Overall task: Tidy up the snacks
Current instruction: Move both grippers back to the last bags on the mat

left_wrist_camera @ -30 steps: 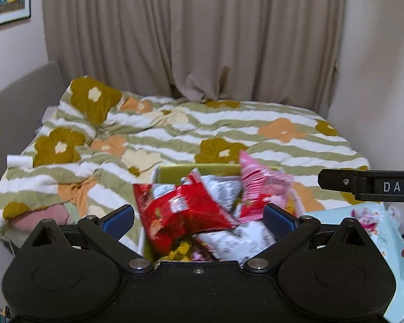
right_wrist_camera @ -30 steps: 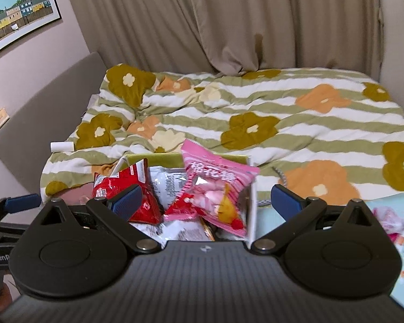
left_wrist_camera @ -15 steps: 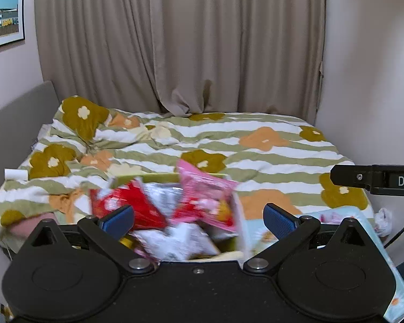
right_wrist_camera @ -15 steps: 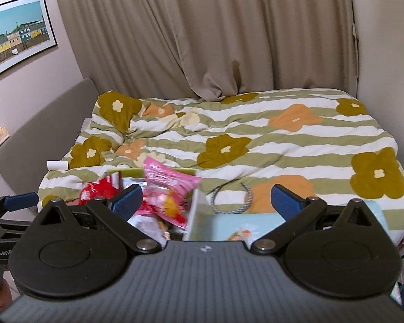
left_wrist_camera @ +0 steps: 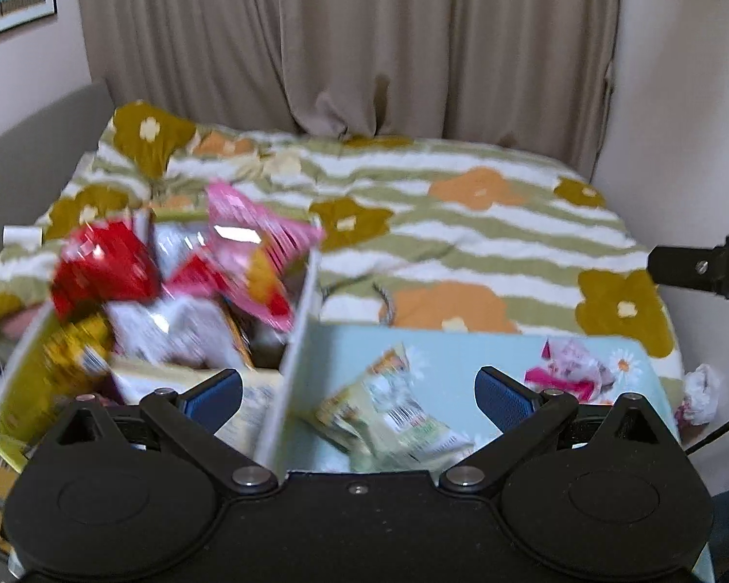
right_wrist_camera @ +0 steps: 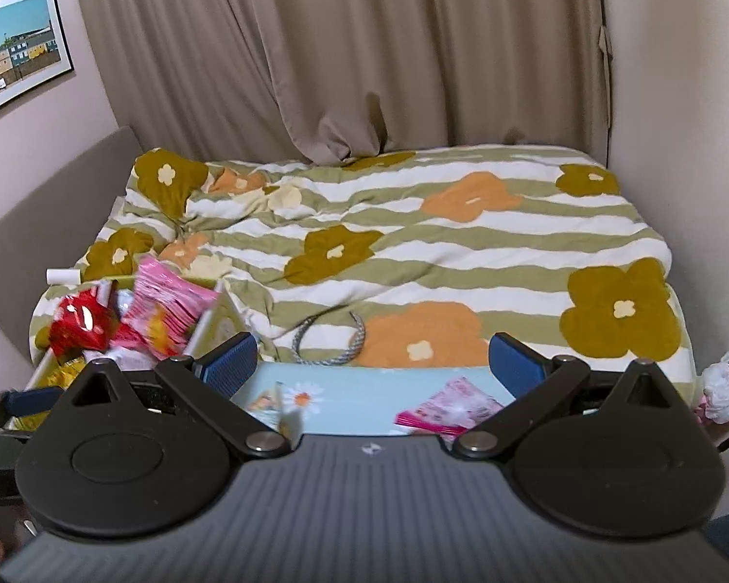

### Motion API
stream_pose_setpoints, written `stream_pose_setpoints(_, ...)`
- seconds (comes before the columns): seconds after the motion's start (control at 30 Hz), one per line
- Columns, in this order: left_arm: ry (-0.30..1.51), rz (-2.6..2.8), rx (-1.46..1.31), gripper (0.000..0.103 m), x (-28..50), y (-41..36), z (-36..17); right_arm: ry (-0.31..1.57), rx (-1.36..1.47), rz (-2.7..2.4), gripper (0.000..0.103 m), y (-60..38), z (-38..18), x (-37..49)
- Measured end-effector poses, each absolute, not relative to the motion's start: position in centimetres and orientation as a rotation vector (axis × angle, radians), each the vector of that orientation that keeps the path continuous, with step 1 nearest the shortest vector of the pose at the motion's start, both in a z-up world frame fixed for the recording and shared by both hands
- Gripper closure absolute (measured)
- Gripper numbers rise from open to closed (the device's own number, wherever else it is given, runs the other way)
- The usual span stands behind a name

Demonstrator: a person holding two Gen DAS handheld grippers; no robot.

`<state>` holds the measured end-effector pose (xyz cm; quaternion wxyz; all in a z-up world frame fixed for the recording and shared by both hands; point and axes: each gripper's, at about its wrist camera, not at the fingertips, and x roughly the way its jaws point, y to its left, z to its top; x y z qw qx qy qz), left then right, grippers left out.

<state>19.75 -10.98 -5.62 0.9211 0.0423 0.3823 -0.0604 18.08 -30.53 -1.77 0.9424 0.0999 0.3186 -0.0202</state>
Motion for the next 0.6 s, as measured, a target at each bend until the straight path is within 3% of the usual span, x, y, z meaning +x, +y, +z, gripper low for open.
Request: stream_pose_setpoints(0.6, 0.922, 0.045, 0.148, 0.002, 25.2, -16.1, -16.3, 0.834, 0.328, -0.067, 0.000, -36.7, -14.5, 24.1)
